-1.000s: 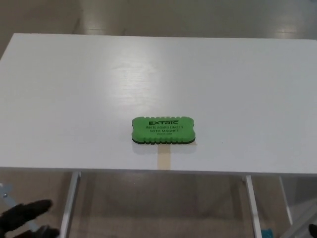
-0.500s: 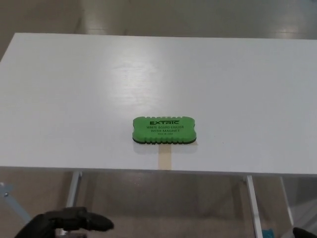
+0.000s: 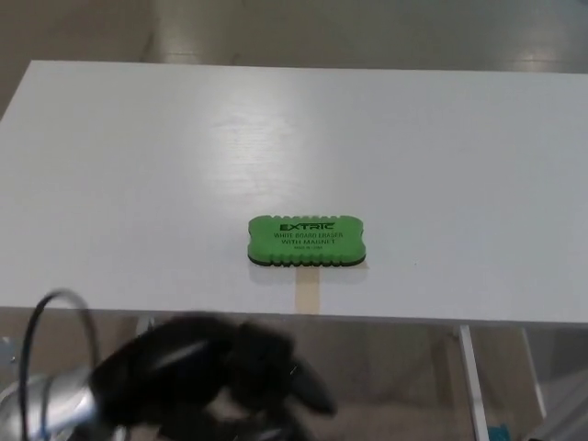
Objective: Use the left hand to press on the green eraser and wipe the desk from center to the left and then back to center.
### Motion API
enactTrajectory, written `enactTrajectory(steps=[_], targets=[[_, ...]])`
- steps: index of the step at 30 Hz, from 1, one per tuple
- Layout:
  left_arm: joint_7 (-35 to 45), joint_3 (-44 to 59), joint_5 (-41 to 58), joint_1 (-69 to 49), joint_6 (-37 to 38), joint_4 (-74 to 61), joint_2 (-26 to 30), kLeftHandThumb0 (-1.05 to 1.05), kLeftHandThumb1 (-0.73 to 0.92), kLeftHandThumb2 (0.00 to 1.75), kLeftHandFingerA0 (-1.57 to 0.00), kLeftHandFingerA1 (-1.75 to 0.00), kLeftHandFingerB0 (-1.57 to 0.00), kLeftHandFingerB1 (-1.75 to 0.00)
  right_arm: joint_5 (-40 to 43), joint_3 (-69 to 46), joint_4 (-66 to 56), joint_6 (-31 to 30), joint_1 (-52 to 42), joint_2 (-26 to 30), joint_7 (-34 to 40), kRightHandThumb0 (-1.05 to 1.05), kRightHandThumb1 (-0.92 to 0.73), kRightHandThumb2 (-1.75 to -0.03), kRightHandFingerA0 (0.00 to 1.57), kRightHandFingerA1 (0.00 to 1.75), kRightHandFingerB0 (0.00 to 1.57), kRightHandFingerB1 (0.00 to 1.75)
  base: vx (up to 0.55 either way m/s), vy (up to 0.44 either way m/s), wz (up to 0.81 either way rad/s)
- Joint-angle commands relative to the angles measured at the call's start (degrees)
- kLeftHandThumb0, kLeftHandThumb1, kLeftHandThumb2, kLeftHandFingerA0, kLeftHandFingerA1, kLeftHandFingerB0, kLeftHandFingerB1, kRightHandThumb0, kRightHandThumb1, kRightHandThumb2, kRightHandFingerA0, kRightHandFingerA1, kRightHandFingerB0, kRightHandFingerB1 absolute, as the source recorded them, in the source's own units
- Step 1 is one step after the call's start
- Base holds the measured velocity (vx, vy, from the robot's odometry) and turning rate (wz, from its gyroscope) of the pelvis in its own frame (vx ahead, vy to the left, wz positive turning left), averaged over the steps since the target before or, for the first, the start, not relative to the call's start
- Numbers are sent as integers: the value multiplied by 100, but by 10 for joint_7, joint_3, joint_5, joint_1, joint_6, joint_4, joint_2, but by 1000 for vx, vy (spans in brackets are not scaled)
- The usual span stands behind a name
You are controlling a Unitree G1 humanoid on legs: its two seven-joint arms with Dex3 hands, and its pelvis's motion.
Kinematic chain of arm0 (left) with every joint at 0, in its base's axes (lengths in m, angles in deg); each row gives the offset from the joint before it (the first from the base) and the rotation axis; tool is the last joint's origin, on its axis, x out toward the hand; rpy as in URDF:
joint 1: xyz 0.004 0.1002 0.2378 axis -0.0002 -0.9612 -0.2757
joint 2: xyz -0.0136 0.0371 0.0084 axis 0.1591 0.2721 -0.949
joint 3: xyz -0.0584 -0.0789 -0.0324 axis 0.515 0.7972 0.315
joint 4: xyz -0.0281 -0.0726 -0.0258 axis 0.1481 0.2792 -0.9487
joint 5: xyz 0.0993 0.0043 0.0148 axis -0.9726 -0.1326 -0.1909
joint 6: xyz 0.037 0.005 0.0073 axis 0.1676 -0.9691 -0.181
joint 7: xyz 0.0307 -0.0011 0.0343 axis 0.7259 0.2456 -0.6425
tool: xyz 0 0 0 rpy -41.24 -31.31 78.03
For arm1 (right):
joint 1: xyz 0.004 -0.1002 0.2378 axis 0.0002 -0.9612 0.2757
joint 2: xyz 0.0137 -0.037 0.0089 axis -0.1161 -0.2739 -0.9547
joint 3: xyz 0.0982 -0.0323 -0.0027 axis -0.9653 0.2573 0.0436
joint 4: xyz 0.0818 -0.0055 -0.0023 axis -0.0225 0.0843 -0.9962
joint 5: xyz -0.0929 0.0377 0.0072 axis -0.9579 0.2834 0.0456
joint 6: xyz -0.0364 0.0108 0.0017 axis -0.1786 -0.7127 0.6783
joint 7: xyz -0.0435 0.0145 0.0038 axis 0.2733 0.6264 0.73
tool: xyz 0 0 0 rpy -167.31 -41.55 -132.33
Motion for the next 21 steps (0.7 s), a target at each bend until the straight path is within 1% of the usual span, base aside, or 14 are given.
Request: enactTrajectory(steps=[1, 2, 3, 8, 10, 11, 12, 13, 14, 15, 16, 17, 21], targets=[[-84, -2, -23, 57, -57, -11, -50, -33, 71, 63, -99, -50, -79, -49, -8, 11, 13, 17, 4, 12, -11, -50, -79, -65, 62, 47, 48, 35, 0, 0, 0], [-101, -1, -30, 66, -63, -11, -60, -28, 71, 61, -101, -51, -81, -50, -10, 13, 13, 17, 5, 12, -10, -51, -65, -98, 53, 60, 41, 52, 0, 0, 0], [-131, 2, -43, 84, -72, -10, -79, -27, 72, 61, -101, -52, -82, -50, -11, 15, 12, 18, 6, 14, -11, -51, -79, -65, 61, 45, 47, 35, 0, 0, 0], [-192, 10, -79, 154, -83, 24, -125, -21, 75, 63, -99, -51, -87, -52, -8, 16, 7, 26, 4, 16, -19, -51, -80, -65, 61, 45, 46, 35, 0, 0, 0], [-209, 10, -91, 186, -91, 48, -139, -18, 76, 64, -99, -51, -90, -53, 0, 13, 11, 26, 7, 14, -25, -51, -80, -65, 62, 48, 45, 34, 0, 0, 0], [-218, 10, -94, 204, -98, 64, -148, -16, 77, 65, -100, -53, -93, -56, 2, 12, 11, 27, 7, 14, -28, -51, -80, -65, 62, 49, 48, 35, 0, 0, 0], [-227, 10, -97, 221, -106, 82, -158, -16, 77, 65, -100, -53, -93, -56, 4, 11, 10, 27, 7, 13, -31, -51, -80, -65, 62, 49, 48, 35, 0, 0, 0], [-235, 11, -101, 236, -110, 100, -167, -15, 79, 65, -100, -59, -94, -64, 6, 10, 9, 25, 7, 13, -34, -51, -80, -65, 63, 49, 50, 35, 0, 0, 0], [-239, 11, -103, 245, -112, 110, -172, -15, 79, 65, -100, -59, -94, -64, 7, 9, 8, 23, 6, 12, -35, -51, -80, -65, 63, 49, 50, 35, 0, 0, 0], [-253, 13, -109, 265, -117, 137, -184, -16, 81, 64, -100, -66, -92, -74, 9, 9, 8, 22, 7, 11, -37, -51, -80, -65, 62, 49, 49, 35, 0, 0, 0], [-260, 13, -113, 274, -120, 149, -189, -16, 81, 64, -100, -66, -92, -74, 9, 9, 9, 22, 7, 11, -38, -51, -80, -65, 62, 49, 49, 35, 0, 0, 0], [-274, 19, -116, 295, -125, 182, -201, -16, 82, 66, -98, -72, -90, -82, 8, 9, 11, 24, 6, 10, -38, -51, -66, -99, 55, 62, 43, 54, 0, 0, 0], [-307, 44, -117, 339, -122, 277, -230, -17, 83, 67, -98, -74, -89, -85, 2, 12, 6, 28, -1, 8, -35, -52, -66, -100, 55, 62, 43, 54, 0, 0, 0]])
